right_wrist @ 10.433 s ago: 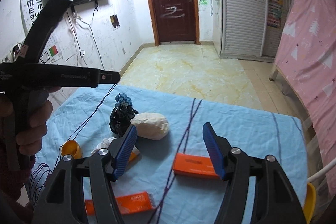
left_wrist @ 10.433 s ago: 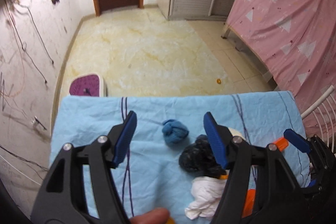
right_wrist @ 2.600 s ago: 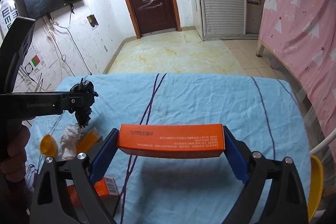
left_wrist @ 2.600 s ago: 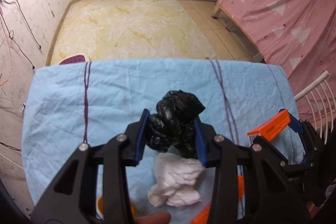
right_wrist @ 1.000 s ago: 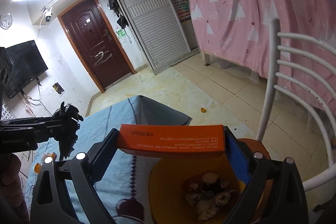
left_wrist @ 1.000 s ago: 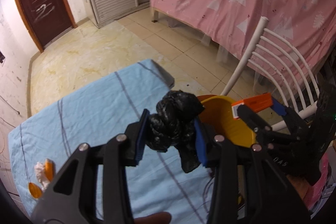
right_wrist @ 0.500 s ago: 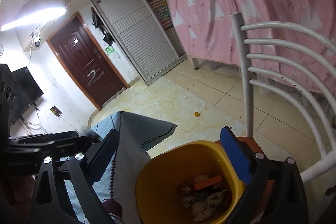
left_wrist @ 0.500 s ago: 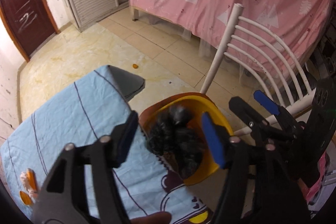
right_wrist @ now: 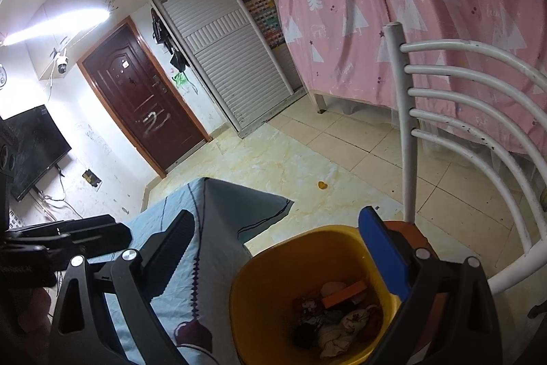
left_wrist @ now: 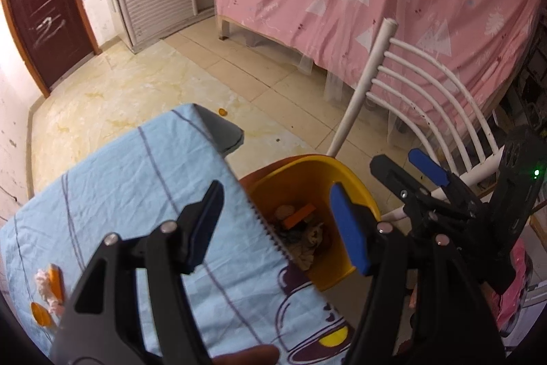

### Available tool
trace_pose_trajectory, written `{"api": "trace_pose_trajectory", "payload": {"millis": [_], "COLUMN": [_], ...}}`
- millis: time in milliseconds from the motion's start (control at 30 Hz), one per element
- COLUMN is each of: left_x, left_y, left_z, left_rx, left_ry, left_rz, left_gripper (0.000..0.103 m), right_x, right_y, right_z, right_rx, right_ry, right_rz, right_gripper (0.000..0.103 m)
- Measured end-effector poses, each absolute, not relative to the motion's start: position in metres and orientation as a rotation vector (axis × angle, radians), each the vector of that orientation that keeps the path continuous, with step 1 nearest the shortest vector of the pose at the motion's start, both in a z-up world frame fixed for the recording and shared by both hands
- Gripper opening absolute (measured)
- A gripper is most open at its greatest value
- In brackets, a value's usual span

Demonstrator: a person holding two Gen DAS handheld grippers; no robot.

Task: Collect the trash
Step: 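Move both tools back over the bedsheet toward the orange cup and crown-printed box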

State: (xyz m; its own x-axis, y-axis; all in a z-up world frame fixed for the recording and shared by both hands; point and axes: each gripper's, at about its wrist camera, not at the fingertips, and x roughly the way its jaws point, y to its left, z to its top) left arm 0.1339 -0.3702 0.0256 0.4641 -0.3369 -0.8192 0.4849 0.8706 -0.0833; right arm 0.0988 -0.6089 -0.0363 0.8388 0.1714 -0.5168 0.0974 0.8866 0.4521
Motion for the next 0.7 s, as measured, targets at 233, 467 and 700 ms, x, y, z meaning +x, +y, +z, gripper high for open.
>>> {"api": "trace_pose_trajectory", "payload": {"millis": [233,467,700], "left_x": [0.131,0.125,0.130], "left_y": [-0.322,-0.267,-0.194], "left_z": [0.039,0.052,0.055], "left_rx": [0.117,0.082,0.035], "left_ry": [0.938,0.899,0.884], "left_rz": [-0.458,-0.395,-0.280], "left_gripper": [0.062,0.062,0.062], "right_x": [0.109,0.123,0.132], "right_y": [-0.556,-0.496,-0.443], "right_z": [-0.029,-0.022,-0.018], "right_rx": [0.409,0.333,0.271], "right_ry": [0.615,0.655,0.686], "right_rz": [0.117,0.200,0.276], "right_gripper": [0.090,0.090,0.090]}}
